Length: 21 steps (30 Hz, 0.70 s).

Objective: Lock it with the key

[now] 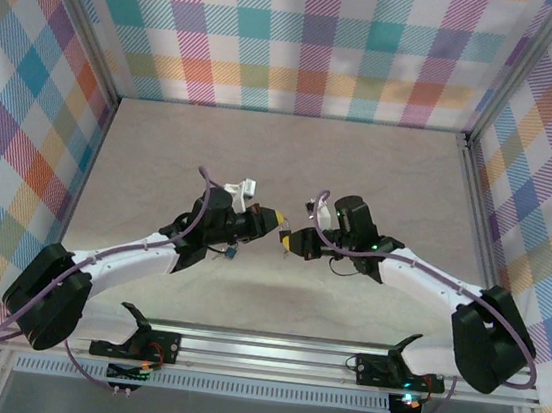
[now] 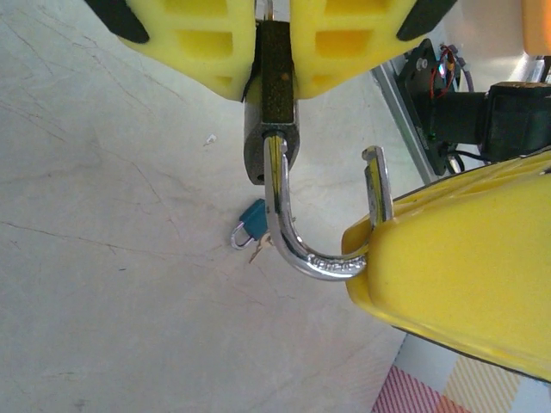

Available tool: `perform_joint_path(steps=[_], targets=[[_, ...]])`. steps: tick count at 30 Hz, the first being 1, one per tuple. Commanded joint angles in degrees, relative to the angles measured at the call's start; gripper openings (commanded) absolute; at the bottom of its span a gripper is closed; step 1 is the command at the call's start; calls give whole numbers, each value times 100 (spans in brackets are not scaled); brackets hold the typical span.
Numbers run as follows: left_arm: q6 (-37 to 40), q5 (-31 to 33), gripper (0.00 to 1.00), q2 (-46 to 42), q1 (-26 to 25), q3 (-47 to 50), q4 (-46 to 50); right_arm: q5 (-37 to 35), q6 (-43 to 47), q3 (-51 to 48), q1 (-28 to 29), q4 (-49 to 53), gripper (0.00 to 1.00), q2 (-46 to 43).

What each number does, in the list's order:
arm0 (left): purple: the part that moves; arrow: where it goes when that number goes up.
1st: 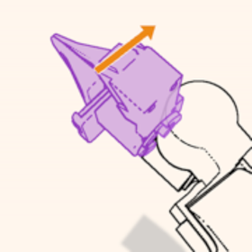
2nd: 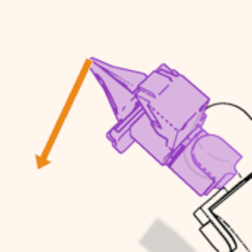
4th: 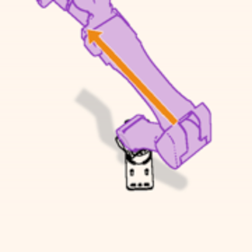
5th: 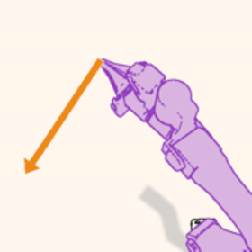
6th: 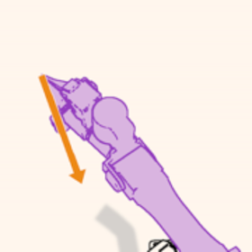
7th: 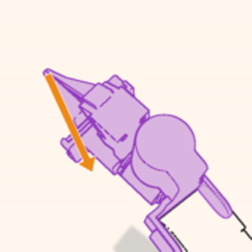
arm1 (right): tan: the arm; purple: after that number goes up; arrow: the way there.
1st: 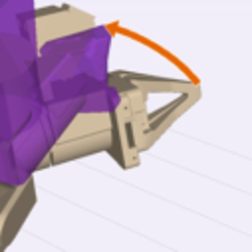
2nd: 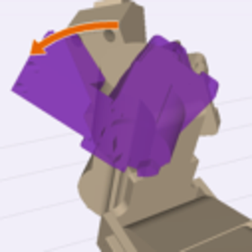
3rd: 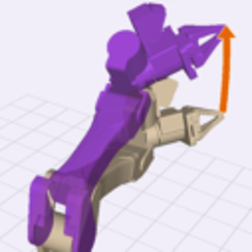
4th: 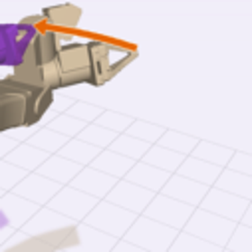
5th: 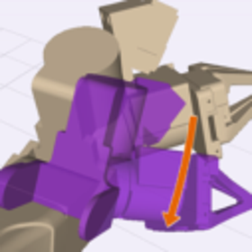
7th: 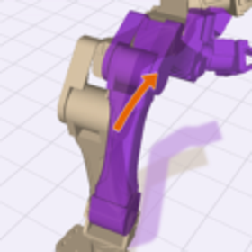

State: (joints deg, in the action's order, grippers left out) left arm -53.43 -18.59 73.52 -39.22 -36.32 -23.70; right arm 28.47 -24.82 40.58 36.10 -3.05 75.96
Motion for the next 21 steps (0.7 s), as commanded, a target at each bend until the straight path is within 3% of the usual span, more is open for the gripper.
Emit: perform_joint_path(steps=[1,21], targets=[[94,-262,0,-204,32,187,-446,227,98,-114,11,-281,0,-288],[516,-1067,0,-363,283,792,-1527,1879,-116,-541,-11,-1102,0,-1139]])
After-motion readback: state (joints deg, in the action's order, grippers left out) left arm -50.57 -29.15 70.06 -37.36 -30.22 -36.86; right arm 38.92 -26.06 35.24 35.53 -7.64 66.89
